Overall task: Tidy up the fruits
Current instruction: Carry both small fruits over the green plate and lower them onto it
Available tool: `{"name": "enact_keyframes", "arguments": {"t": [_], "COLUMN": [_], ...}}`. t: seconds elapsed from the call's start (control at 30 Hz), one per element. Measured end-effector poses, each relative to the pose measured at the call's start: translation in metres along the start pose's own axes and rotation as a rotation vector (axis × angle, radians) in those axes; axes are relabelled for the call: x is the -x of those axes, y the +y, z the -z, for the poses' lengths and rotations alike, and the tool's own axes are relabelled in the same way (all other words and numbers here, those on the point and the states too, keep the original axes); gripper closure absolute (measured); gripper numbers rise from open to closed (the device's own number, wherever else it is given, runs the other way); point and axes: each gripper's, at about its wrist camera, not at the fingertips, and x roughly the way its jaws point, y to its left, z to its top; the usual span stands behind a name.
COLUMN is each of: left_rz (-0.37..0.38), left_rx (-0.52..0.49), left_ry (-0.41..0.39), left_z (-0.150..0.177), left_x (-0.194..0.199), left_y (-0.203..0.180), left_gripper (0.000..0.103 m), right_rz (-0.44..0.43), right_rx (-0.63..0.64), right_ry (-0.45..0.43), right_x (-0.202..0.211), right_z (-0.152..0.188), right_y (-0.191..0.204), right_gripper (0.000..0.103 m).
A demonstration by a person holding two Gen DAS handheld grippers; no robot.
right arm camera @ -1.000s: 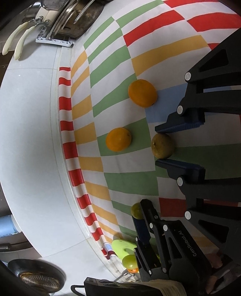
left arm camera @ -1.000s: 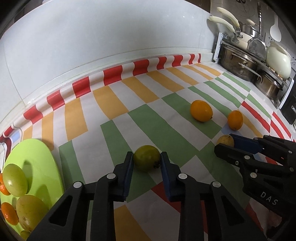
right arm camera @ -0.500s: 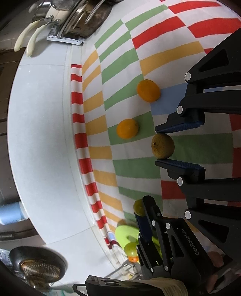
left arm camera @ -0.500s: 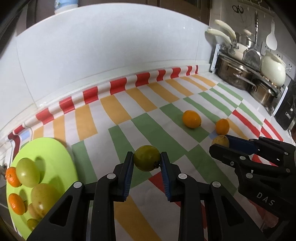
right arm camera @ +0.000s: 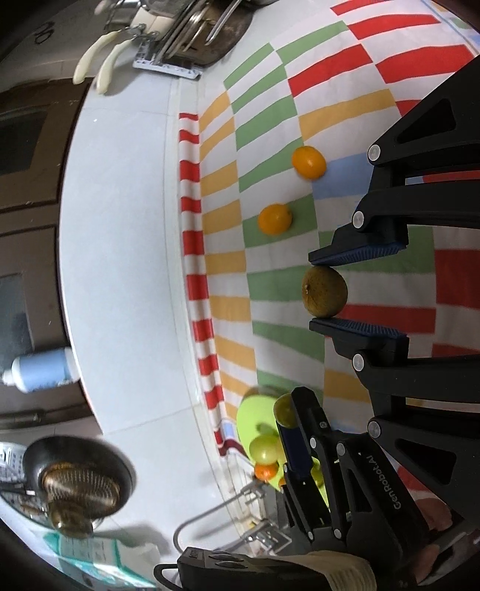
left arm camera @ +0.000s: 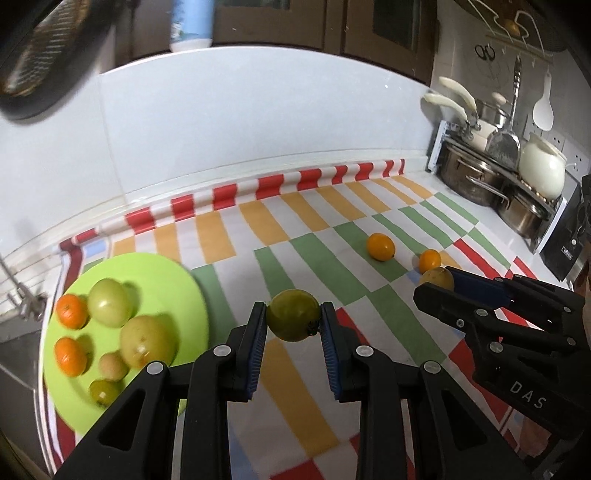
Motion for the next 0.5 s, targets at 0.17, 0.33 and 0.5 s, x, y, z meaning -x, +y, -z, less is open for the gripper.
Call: {"name": "enact_keyframes", "arguments": {"t": [0.17,0.33,0.5], "left_rz": [-0.034,-0.068,-0.099], "left_rx": [0.035,0.064,0.081], "left_ry": [-0.021,-0.040,-0.063], "left_z": [0.010,0.022,0.031], "left_x": [0.023,0.045,0.066], "left_y": [0.008,0.016,0.024], "left_gripper": [0.074,0.074,0.074], "right_rz": [-0.032,-0.063,-0.094], "right_rx": [0.038,0.070,0.095], "right_ry": [-0.017,-0.027,-0.039], "right_x": [0.013,0.025,0.035], "right_z": [0.002,0.006,0.009], "right_y": [0.018,0.035,0.052], "right_gripper": [0.073,0.073,0.073]}}
